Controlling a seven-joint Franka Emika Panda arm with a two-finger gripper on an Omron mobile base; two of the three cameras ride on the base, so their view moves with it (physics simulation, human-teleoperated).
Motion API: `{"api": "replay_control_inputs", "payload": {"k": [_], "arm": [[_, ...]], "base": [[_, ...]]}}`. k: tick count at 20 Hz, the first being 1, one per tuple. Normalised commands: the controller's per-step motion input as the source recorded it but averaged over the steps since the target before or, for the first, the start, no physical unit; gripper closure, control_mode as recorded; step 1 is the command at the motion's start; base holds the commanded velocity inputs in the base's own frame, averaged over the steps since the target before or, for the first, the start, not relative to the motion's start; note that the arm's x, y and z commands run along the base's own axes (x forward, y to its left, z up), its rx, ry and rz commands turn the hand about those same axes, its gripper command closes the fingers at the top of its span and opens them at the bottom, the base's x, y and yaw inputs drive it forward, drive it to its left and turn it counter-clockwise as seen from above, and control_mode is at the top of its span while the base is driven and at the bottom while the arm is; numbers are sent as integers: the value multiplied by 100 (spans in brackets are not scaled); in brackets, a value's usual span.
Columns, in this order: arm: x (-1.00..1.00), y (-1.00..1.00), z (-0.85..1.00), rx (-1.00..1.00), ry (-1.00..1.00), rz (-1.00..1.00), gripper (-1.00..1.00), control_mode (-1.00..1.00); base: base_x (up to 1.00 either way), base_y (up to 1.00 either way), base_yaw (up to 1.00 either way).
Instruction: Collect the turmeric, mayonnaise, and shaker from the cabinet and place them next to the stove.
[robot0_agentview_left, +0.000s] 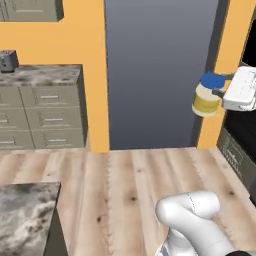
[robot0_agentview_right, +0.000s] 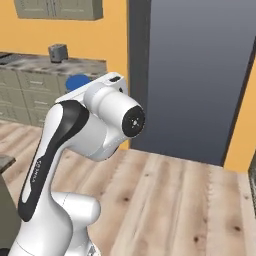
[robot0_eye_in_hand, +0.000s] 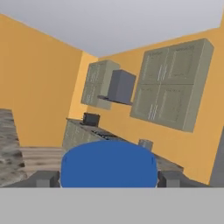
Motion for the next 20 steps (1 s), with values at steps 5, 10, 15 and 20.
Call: {"api": "replay_control_inputs", "payload": {"k": [5,10,15,20], "arm": [[0,0,0,0,0,0,100,100],[0,0,0,0,0,0,100,100],[0,0,0,0,0,0,100,100],[0,0,0,0,0,0,100,100]], "base": [[100,-15,28],[100,-10,27],[100,-2,27],[100,7,24]]}}
